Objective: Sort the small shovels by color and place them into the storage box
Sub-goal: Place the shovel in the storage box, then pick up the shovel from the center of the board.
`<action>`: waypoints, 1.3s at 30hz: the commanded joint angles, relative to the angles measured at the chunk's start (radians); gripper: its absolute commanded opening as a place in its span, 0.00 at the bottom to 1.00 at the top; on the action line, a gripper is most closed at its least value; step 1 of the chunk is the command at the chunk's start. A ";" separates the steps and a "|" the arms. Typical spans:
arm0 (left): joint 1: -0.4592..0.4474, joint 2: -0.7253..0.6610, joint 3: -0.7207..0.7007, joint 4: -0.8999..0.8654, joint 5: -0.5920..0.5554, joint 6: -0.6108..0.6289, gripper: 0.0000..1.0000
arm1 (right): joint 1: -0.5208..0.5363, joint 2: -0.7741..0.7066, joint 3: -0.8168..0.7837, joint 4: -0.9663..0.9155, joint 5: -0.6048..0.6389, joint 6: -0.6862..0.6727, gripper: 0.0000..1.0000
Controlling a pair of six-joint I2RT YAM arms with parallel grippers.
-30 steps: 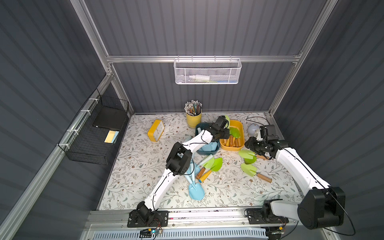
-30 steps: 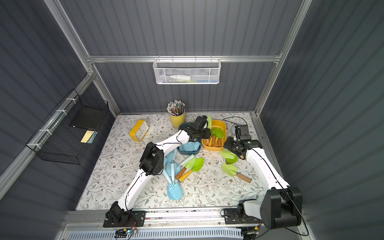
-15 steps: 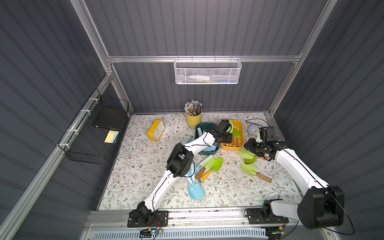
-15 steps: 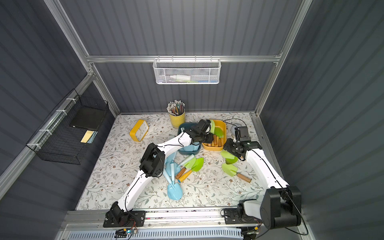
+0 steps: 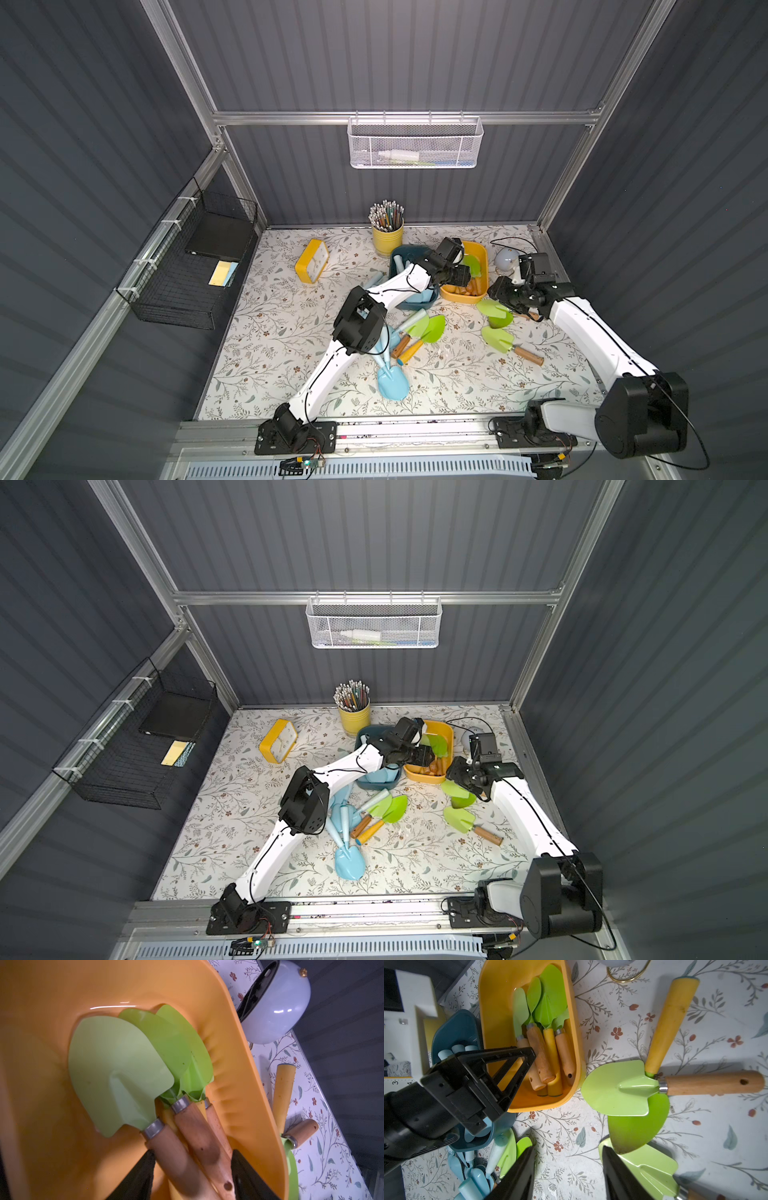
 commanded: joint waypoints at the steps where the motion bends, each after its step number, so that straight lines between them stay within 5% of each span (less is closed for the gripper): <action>1: 0.010 -0.042 -0.014 -0.076 0.001 0.002 0.62 | -0.004 -0.017 0.008 0.000 -0.004 -0.014 0.56; 8: 0.013 -0.185 -0.044 0.005 -0.150 0.001 0.64 | -0.003 -0.014 0.026 0.015 -0.087 -0.029 0.57; 13: 0.048 -0.352 -0.212 0.107 -0.334 -0.062 0.66 | 0.025 -0.026 0.030 0.033 -0.178 -0.023 0.57; 19: 0.158 -0.544 -0.501 0.207 -0.281 -0.109 0.66 | 0.177 -0.055 0.036 0.051 -0.131 0.026 0.58; 23: 0.155 -0.638 -0.648 0.165 -0.358 -0.051 0.67 | 0.258 -0.053 0.020 0.067 -0.069 0.087 0.58; 30: 0.154 -0.873 -1.021 0.110 -0.343 -0.124 0.68 | 0.358 -0.018 0.001 0.088 -0.016 0.148 0.58; 39: 0.115 -0.992 -1.230 0.164 -0.146 -0.073 0.69 | 0.447 0.086 0.036 0.111 0.001 0.203 0.58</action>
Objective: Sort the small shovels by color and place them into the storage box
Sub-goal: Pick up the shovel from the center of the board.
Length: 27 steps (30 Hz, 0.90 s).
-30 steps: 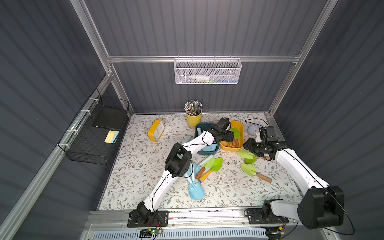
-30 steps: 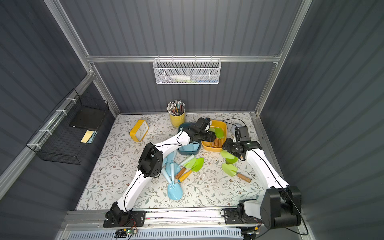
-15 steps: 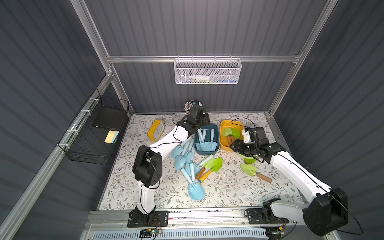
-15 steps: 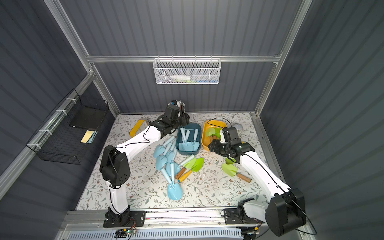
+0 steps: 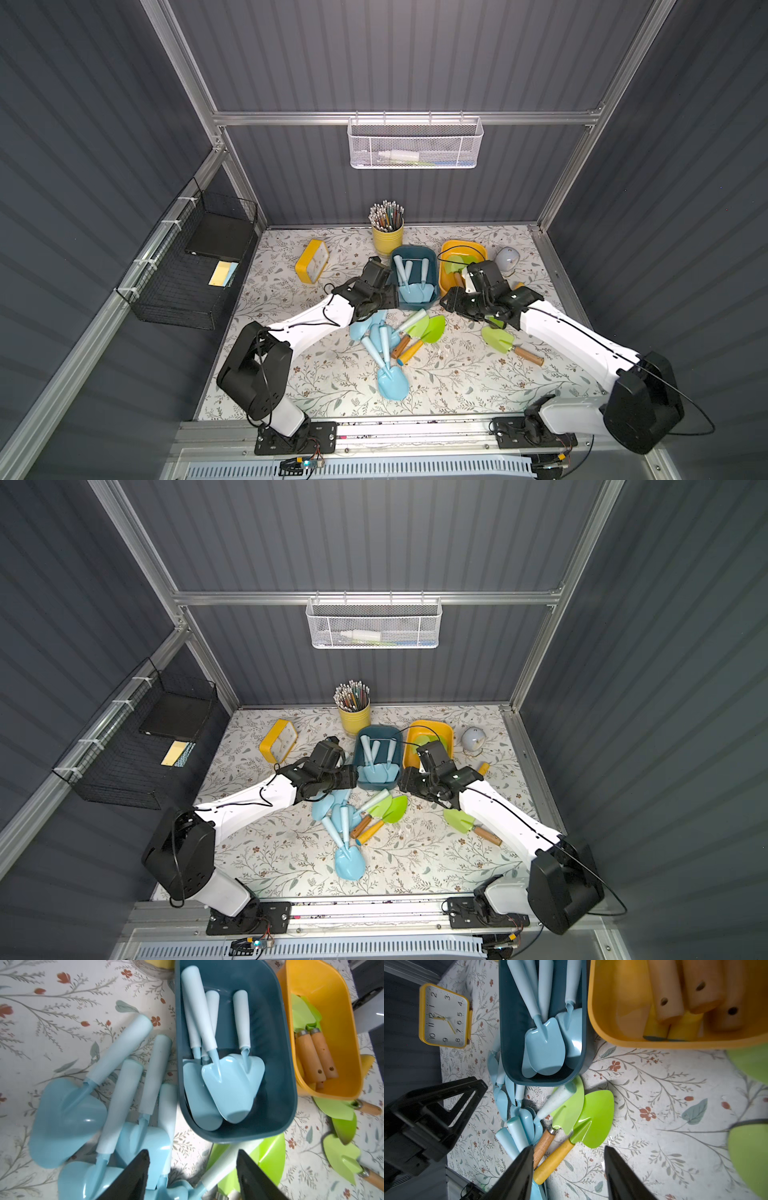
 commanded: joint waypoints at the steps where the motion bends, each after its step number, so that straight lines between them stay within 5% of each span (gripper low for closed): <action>1: -0.042 -0.026 -0.030 0.020 0.091 0.044 0.69 | 0.019 0.022 0.029 0.006 0.029 0.033 0.58; 27: -0.128 0.286 0.046 0.090 0.108 0.267 0.61 | 0.019 -0.074 -0.041 -0.012 0.129 0.122 0.58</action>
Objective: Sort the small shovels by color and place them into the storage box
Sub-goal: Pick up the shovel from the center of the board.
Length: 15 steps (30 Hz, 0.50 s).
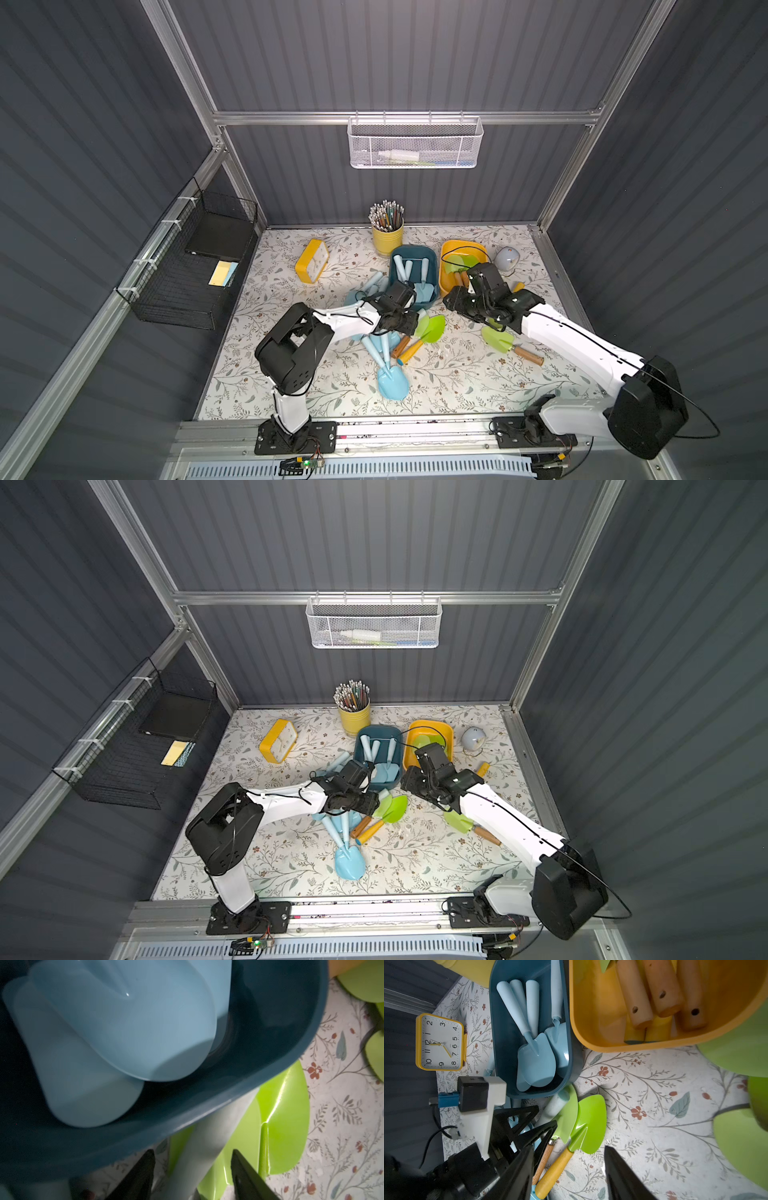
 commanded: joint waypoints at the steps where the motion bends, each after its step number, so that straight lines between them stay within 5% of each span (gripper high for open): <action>1: -0.005 0.038 0.034 0.009 -0.015 0.042 0.60 | 0.001 -0.025 -0.022 -0.013 0.017 0.020 0.58; 15: -0.020 0.031 0.034 -0.021 0.036 0.081 0.21 | 0.001 -0.069 -0.071 -0.015 0.036 0.061 0.58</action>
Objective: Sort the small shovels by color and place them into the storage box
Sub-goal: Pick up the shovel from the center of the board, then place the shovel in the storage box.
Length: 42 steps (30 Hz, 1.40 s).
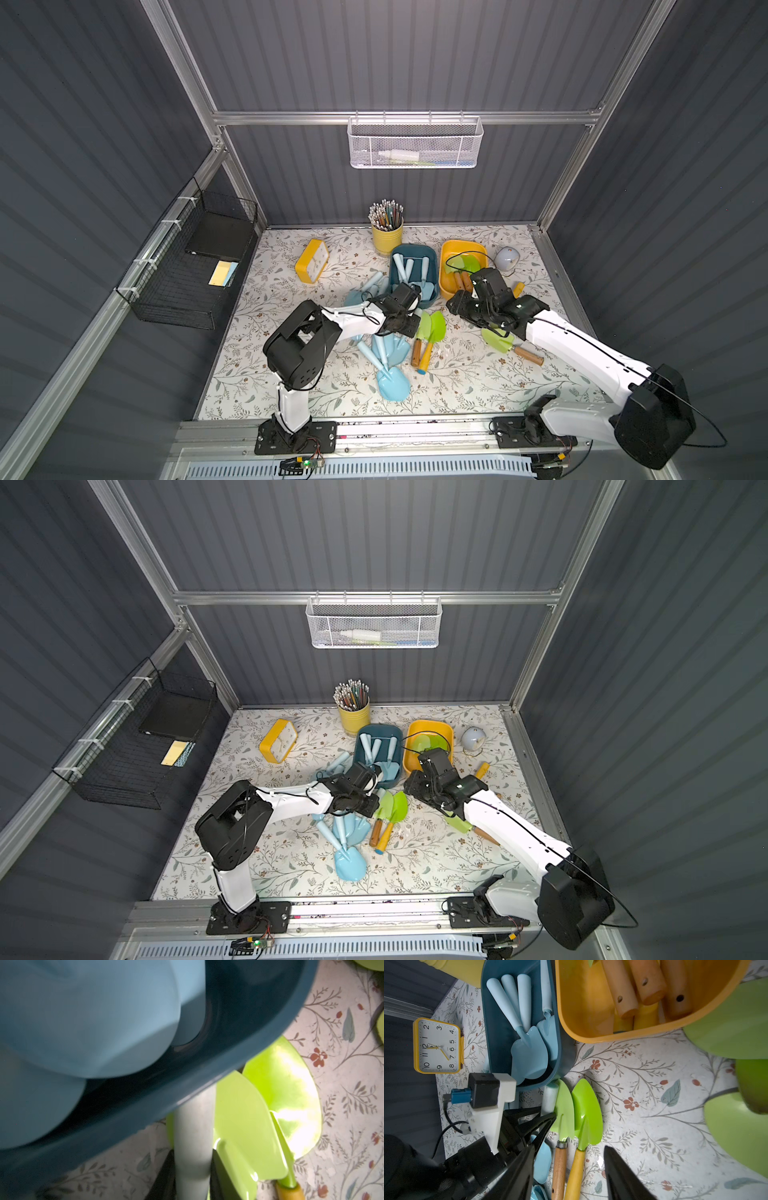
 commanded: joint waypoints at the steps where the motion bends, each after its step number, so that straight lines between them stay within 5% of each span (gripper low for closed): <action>1: -0.005 -0.009 0.022 -0.033 0.017 0.015 0.18 | 0.001 -0.019 -0.019 -0.012 0.023 0.024 0.58; 9: -0.030 -0.045 0.116 -0.071 0.042 0.039 0.00 | 0.001 -0.023 -0.038 -0.007 0.030 0.049 0.58; 18: -0.094 -0.082 0.283 -0.138 0.088 0.051 0.00 | 0.000 -0.060 -0.069 -0.014 0.049 0.081 0.58; 25: -0.090 0.008 0.570 -0.199 -0.038 0.016 0.00 | -0.004 -0.082 -0.021 -0.077 0.146 0.073 0.58; 32: 0.043 0.228 0.885 -0.219 -0.072 -0.014 0.00 | -0.043 -0.160 -0.013 -0.098 0.213 0.040 0.58; 42: 0.176 0.394 0.941 -0.139 0.012 -0.119 0.00 | -0.090 -0.164 -0.017 -0.103 0.163 -0.013 0.58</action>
